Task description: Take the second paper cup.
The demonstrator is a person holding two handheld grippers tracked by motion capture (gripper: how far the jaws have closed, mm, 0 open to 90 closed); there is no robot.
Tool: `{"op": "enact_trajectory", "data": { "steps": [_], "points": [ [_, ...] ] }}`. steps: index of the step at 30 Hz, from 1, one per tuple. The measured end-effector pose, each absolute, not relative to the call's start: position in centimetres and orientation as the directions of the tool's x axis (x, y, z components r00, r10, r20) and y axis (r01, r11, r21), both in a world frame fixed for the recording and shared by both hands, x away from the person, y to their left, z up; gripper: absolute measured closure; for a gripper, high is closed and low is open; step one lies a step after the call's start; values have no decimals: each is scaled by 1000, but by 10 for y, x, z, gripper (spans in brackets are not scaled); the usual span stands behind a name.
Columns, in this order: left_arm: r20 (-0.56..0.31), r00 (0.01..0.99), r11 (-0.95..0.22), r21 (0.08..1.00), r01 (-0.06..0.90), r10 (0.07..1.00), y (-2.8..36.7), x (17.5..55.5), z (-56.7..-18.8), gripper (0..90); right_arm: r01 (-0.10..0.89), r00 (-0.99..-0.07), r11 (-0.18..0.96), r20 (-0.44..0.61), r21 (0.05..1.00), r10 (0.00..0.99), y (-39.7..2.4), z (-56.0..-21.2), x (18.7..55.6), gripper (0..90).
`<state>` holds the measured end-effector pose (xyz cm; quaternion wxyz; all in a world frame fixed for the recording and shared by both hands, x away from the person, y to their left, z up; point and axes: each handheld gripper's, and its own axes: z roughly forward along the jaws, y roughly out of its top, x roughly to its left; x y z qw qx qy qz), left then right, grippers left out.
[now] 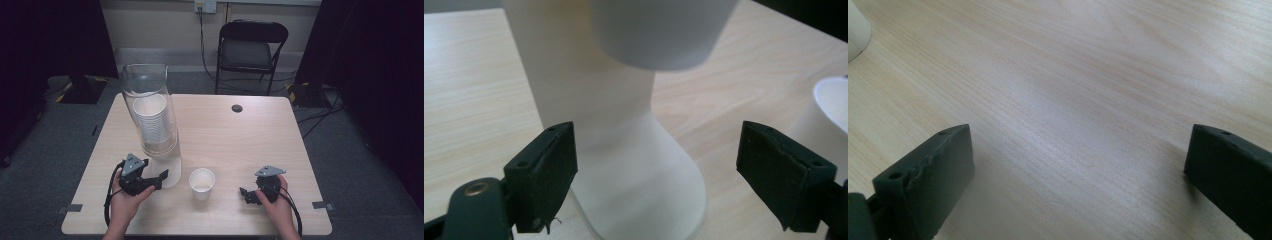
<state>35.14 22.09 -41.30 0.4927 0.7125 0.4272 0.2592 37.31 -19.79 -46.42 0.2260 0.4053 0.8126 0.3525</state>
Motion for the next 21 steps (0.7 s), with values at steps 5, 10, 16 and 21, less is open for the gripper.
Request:
{"op": "enact_trajectory", "data": {
  "steps": [5, 10, 16, 21],
  "points": [
    [-56, 464, -105, 944, 313, 884, 222, 354, -406, 163, 500, -569, 423, -81, 756, 818, -198, -464, 373, 0],
    [-44, 441, -89, 957, 277, 896, 221, 359, -404, 160, 500, -569, 423, -81, 756, 818, -198, -464, 373, 0],
    [-45, 445, -66, 971, 230, 894, 213, 362, -403, 161, 500, -569, 423, -81, 756, 818, -198, -464, 373, 0],
    [-43, 450, -52, 979, 197, 892, 209, 362, -402, 159, 500, -569, 423, -81, 756, 818, -198, -464, 373, 0]
  ]
}}
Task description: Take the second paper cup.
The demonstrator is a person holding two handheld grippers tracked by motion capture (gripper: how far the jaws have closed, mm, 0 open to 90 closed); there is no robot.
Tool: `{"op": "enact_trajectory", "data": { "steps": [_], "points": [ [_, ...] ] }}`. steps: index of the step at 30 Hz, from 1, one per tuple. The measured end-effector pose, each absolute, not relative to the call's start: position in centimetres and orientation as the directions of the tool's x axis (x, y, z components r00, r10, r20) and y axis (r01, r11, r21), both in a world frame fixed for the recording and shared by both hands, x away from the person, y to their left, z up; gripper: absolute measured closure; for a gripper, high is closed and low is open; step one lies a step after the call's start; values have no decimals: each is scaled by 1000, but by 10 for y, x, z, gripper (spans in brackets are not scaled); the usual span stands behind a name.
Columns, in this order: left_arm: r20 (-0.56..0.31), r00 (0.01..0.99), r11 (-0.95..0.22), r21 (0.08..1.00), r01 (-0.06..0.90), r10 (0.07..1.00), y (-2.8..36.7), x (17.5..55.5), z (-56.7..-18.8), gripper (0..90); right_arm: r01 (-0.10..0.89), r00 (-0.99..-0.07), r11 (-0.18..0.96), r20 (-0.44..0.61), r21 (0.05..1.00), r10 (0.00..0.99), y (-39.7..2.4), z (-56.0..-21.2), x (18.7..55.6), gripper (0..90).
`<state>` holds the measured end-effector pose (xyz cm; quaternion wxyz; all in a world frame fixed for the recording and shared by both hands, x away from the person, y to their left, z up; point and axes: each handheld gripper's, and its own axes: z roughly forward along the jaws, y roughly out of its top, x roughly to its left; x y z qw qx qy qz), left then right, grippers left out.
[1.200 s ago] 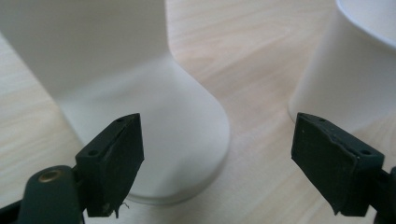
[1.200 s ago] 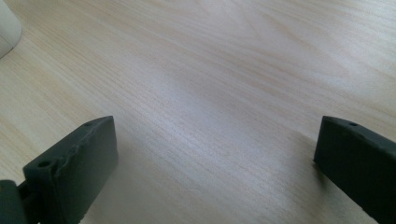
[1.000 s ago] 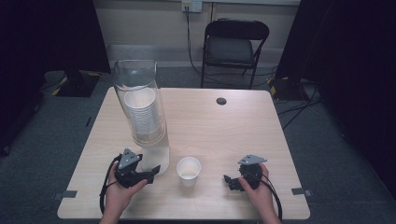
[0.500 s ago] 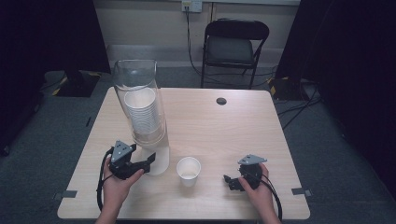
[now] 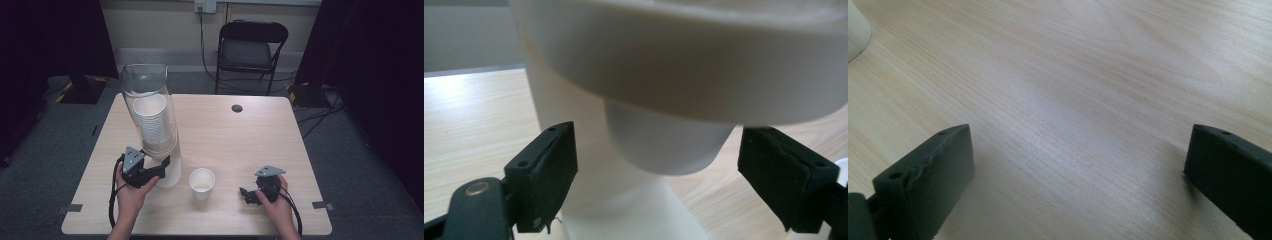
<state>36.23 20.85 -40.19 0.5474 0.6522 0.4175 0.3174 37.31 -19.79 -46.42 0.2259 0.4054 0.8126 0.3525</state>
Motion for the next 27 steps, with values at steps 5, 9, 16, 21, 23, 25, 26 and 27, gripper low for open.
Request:
{"op": "enact_trajectory", "data": {
  "steps": [5, 9, 16, 21, 23, 25, 26, 27],
  "points": [
    [-42, 462, -54, 980, 193, 886, 204, 366, -402, 175, 500, -570, 423, -81, 756, 818, -198, -464, 373, 0],
    [-24, 462, -65, 982, 177, 887, 199, 367, -404, 210, 502, -568, 422, -80, 755, 819, -198, -464, 373, 0],
    [-32, 441, -24, 992, 122, 897, 197, 369, -402, 271, 502, -568, 422, -80, 755, 819, -198, -464, 373, 0],
    [-2, 432, -48, 993, 103, 902, 197, 369, -403, 335, 502, -568, 423, -81, 755, 819, -198, -464, 373, 0],
    [19, 434, -69, 993, 100, 901, 198, 369, -403, 342, 502, -569, 423, -81, 755, 819, -198, -464, 373, 0],
    [21, 427, -69, 993, 96, 904, 198, 369, -404, 345, 502, -569, 424, -81, 754, 818, -198, -464, 373, 0],
    [33, 431, -80, 993, 91, 902, 198, 368, -405, 347, 501, -570, 424, -81, 754, 818, -198, -464, 373, 0],
    [34, 422, -78, 993, 89, 906, 197, 368, -406, 349, 502, -568, 423, -81, 755, 819, -198, -464, 373, 0]
  ]
}}
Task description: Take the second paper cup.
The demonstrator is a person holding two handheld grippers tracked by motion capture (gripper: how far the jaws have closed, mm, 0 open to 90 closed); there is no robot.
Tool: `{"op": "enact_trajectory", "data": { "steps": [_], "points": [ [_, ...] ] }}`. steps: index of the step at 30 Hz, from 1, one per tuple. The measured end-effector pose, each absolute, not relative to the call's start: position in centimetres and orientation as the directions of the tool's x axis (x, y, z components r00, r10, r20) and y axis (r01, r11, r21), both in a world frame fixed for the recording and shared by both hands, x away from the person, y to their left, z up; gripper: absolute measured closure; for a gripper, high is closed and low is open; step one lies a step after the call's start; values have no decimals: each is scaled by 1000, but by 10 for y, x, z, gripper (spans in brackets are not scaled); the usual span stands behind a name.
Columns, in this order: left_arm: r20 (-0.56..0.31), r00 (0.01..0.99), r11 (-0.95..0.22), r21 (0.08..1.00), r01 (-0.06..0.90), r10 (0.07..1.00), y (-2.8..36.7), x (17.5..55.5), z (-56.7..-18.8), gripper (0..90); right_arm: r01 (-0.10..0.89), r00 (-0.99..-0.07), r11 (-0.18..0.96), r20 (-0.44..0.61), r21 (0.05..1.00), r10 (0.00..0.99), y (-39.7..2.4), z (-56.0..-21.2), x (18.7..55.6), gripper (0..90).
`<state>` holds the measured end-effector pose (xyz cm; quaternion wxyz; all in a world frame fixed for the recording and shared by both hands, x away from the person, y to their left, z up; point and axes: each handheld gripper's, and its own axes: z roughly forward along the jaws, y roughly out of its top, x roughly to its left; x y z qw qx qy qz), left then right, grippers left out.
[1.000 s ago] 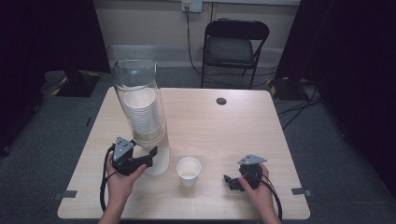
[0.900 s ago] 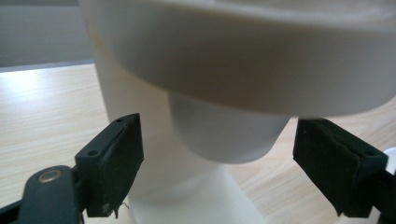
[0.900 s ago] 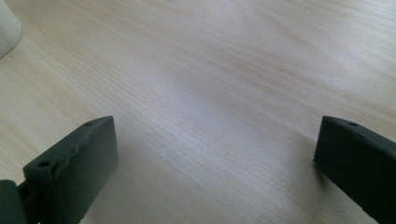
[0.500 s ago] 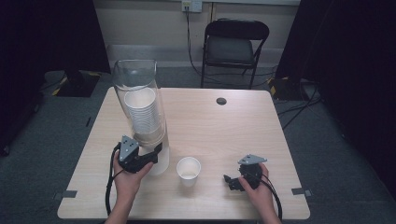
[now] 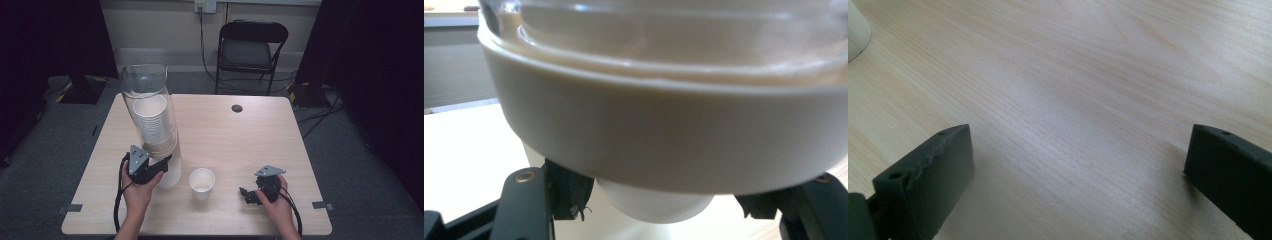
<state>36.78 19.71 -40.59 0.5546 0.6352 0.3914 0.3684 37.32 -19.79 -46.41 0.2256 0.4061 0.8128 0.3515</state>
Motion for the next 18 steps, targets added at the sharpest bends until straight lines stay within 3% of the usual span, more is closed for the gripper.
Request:
{"op": "enact_trajectory", "data": {
  "steps": [15, 16, 18],
  "points": [
    [65, 403, -108, 990, 86, 913, 194, 366, -408, 357, 501, -570, 424, -81, 754, 818, -198, -464, 373, 0],
    [61, 404, -110, 989, 99, 913, 194, 367, -409, 357, 502, -569, 423, -81, 755, 819, -198, -464, 373, 0],
    [79, 396, -185, 953, 238, 915, 192, 371, -425, 372, 502, -569, 423, -80, 755, 818, -198, -464, 373, 0]
  ]
}}
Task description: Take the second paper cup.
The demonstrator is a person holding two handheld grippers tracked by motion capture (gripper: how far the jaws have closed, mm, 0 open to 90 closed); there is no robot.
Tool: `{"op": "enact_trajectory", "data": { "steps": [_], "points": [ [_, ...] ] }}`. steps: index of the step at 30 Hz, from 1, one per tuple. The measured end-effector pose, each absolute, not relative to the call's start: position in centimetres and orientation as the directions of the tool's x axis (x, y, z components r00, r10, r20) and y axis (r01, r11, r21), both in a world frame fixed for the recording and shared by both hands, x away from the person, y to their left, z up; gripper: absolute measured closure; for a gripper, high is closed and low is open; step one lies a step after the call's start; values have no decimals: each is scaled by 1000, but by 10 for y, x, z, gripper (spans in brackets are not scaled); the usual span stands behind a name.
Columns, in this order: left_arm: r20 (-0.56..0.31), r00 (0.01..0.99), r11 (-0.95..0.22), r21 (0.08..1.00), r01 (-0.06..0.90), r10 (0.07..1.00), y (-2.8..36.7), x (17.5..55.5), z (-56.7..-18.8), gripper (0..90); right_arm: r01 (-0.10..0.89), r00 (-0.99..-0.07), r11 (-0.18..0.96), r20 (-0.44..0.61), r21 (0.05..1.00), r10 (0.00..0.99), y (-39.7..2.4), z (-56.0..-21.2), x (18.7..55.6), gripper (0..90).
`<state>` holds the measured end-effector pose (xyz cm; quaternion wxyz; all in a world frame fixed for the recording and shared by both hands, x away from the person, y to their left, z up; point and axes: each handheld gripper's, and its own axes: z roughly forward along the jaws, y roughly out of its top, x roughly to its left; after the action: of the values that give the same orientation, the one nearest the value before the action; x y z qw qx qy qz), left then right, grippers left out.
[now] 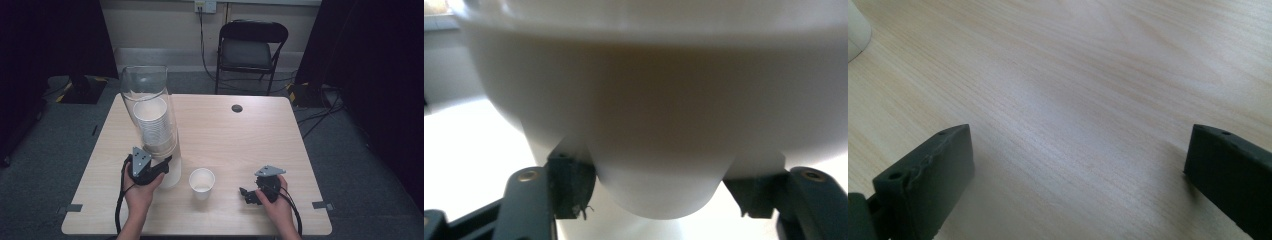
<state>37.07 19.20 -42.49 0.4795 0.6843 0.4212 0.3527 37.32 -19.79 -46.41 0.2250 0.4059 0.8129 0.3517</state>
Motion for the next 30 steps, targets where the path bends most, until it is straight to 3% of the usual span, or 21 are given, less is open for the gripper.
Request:
{"op": "enact_trajectory", "data": {
  "steps": [1, 3, 6, 30],
  "points": [
    [77, 410, -253, 883, 396, 909, 192, 373, -457, 373, 502, -568, 422, -80, 755, 819, -198, -464, 373, 0],
    [36, 386, -205, 891, 405, 922, 193, 369, -466, 372, 502, -568, 423, -81, 755, 819, -198, -464, 373, 0],
    [28, 437, -217, 896, 388, 899, 197, 363, -458, 371, 501, -571, 424, -80, 754, 817, -198, -464, 373, 0],
    [29, 648, -373, 837, 400, 761, 189, 332, -461, 366, 500, -570, 424, -81, 756, 817, -199, -464, 374, 0]
  ]
}}
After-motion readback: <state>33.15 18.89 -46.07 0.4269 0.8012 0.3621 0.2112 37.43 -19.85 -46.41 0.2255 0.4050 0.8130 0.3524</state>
